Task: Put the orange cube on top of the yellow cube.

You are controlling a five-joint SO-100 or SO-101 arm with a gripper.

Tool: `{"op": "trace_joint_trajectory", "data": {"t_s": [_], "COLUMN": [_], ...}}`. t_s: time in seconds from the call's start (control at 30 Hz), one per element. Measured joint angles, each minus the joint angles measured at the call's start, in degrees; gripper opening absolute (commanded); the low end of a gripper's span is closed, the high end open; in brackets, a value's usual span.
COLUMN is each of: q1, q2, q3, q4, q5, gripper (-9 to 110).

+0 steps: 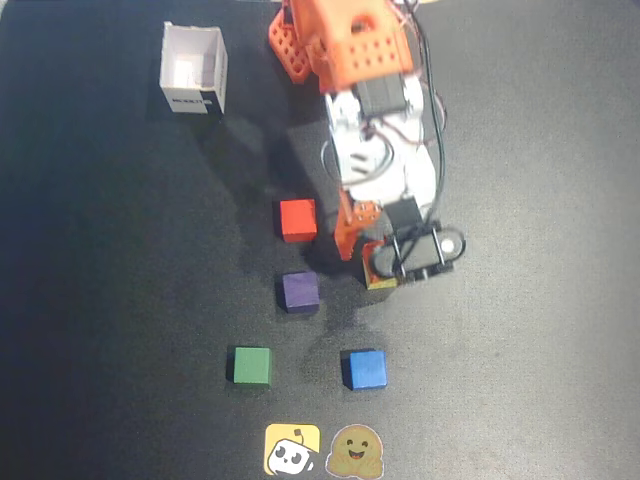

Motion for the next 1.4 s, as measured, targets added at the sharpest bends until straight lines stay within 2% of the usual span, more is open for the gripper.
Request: {"op": "trace_joint_trajectory", "data": {"t_s": [0.2, 0.3, 0.5, 0.63, 1.07, 1.4], "q1": [0.0, 0.53, 8.09, 12.74, 16.35, 17.4], "q2": [6.06, 10.28, 17.49, 24.08, 54.49, 56.07], "q3": [0.0, 0.0, 1.58, 6.24, 23.64, 26.28], "q4": [2.55, 4.48, 7.56, 8.26, 14.41, 15.38], "q5": [0.44, 0.44, -4.39, -7.65, -9.14, -10.55], "gripper": [18, 8, 0, 0, 0, 0]}}
